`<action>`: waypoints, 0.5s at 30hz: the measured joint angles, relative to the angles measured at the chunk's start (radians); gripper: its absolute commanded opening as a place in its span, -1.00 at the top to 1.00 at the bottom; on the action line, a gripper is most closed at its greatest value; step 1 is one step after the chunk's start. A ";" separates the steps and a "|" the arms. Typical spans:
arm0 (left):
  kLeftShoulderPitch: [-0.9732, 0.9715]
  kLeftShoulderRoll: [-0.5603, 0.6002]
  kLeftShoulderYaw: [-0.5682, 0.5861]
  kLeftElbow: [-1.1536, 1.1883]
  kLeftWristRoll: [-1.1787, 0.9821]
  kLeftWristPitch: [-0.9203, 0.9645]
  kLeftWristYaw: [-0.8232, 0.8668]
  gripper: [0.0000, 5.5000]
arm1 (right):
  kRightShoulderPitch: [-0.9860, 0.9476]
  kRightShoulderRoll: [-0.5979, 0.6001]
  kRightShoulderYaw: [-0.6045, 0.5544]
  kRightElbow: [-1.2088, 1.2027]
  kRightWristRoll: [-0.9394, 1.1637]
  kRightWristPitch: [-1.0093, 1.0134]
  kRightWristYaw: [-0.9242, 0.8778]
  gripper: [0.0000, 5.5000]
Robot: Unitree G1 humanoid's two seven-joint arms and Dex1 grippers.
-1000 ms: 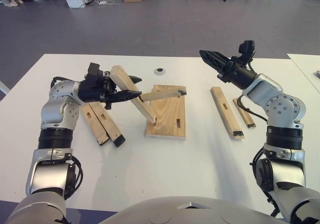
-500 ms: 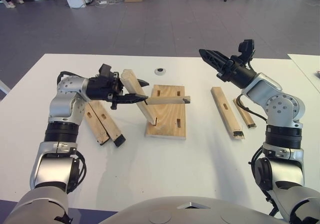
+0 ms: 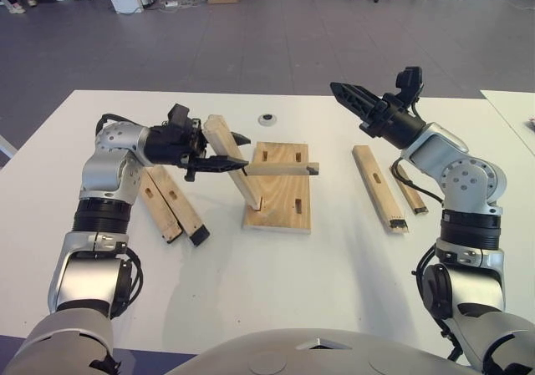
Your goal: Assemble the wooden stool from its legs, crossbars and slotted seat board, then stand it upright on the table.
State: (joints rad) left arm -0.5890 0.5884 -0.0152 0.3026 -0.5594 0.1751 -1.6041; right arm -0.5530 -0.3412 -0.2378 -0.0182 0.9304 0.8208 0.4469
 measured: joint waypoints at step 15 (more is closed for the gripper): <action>0.042 -0.016 -0.036 0.019 0.050 -0.087 0.003 0.25 | 0.006 0.011 -0.002 -0.010 0.006 0.001 -0.011 -0.16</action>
State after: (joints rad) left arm -0.5466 0.5722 -0.0511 0.3213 -0.5096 0.0883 -1.6007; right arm -0.5473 -0.3302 -0.2398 -0.0279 0.9367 0.8221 0.4360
